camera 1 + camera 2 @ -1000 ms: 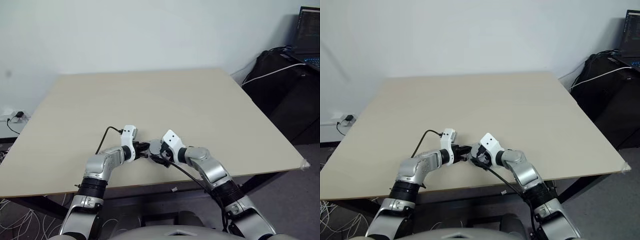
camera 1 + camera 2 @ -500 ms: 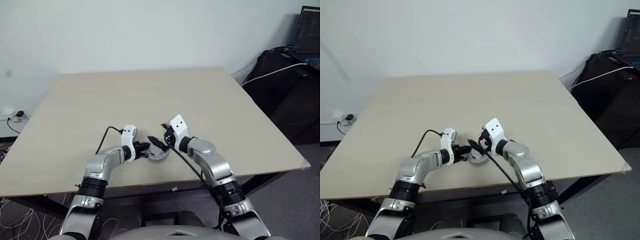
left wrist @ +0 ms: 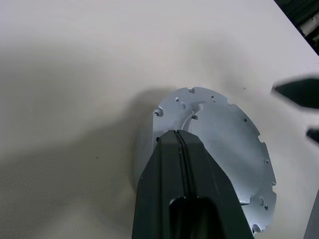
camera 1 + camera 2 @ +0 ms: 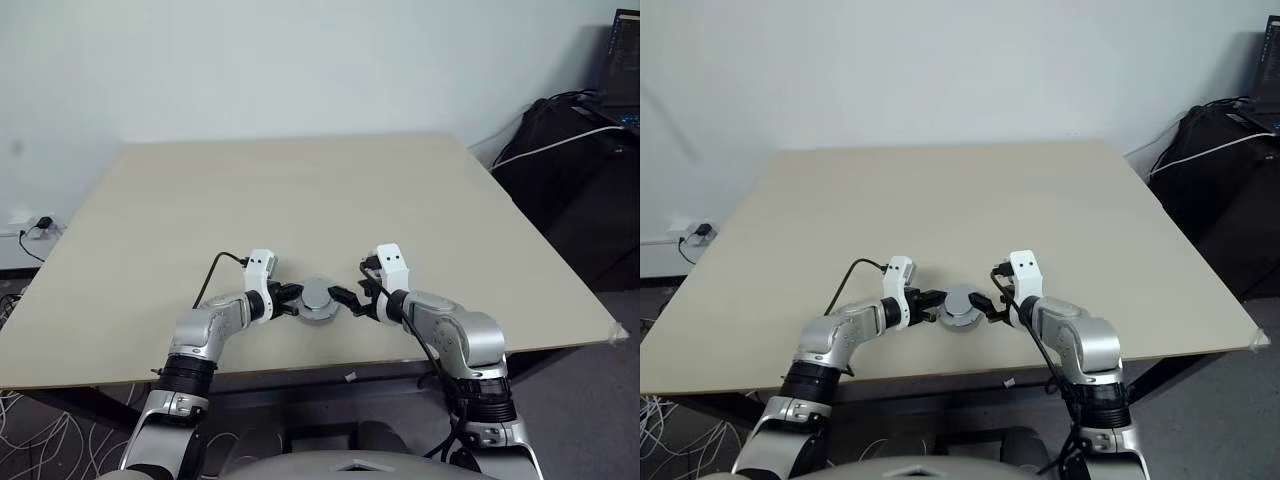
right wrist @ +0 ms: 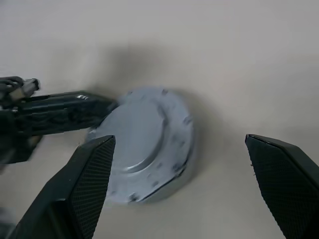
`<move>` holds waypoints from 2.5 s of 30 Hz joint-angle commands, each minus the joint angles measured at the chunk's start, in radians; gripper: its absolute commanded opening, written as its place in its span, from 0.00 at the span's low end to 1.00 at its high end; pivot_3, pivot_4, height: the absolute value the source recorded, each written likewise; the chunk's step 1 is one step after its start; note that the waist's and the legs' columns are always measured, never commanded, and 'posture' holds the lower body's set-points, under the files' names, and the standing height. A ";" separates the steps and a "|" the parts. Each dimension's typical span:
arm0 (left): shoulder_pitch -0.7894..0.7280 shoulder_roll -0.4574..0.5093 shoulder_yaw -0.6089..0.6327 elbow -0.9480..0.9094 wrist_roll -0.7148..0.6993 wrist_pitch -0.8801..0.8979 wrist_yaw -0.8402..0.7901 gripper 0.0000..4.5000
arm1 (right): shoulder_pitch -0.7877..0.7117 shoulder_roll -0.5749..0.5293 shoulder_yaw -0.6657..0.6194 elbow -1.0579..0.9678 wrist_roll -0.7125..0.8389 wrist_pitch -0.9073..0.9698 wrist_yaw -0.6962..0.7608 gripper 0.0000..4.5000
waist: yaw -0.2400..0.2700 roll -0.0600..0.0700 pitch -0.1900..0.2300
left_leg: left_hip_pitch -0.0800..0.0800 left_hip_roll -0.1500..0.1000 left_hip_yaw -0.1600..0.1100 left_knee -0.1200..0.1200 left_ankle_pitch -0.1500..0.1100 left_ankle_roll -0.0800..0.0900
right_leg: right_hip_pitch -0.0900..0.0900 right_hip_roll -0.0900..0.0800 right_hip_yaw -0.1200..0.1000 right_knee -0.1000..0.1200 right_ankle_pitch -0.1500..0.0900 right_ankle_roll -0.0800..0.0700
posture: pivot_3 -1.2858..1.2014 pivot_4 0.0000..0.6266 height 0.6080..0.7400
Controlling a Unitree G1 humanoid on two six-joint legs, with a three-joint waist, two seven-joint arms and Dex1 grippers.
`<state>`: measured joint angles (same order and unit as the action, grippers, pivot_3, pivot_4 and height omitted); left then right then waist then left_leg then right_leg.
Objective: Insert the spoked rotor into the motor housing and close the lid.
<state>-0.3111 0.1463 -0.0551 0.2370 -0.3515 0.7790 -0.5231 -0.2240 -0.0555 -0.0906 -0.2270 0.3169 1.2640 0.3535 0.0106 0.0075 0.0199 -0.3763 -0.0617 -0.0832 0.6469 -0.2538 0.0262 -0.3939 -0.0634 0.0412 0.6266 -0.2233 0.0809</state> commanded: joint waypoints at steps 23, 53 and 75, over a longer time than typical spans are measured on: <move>0.006 -0.013 -0.040 0.024 0.042 0.010 -0.010 0.00 | -0.183 0.256 -0.448 0.280 0.116 0.203 -0.185 0.99 | -0.010 0.005 -0.001 | 0.000 0.000 0.001 0.000 0.000 0.000 | 0.000 0.000 0.000 0.000 0.000 -0.001 | 0.52 0.00 1.00; 0.007 -0.012 -0.025 0.031 0.048 0.001 -0.008 0.00 | -0.199 0.377 -0.434 0.343 0.390 0.149 -0.362 0.99 | -0.023 0.008 0.000 | 0.000 0.000 0.000 0.000 0.000 0.000 | 0.000 0.000 0.000 0.000 0.000 0.000 | 0.52 0.00 1.00; 0.015 -0.012 -0.026 0.016 0.047 0.000 -0.006 0.00 | -0.130 0.284 -0.364 0.413 0.566 0.133 -0.137 0.99 | -0.041 0.008 0.004 | -0.001 0.001 0.001 -0.004 0.001 0.003 | -0.003 0.001 0.000 -0.001 0.002 0.003 | 0.52 0.00 1.00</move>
<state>-0.3103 0.1578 -0.0288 0.2352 -0.3059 0.7549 -0.5183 -0.3287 0.1574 -0.5154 0.2216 0.7950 1.3680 0.1430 -0.0301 0.0157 0.0239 -0.3775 -0.0609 -0.0826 0.6427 -0.2525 0.0291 -0.3972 -0.0622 0.0412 0.6260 -0.2218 0.0841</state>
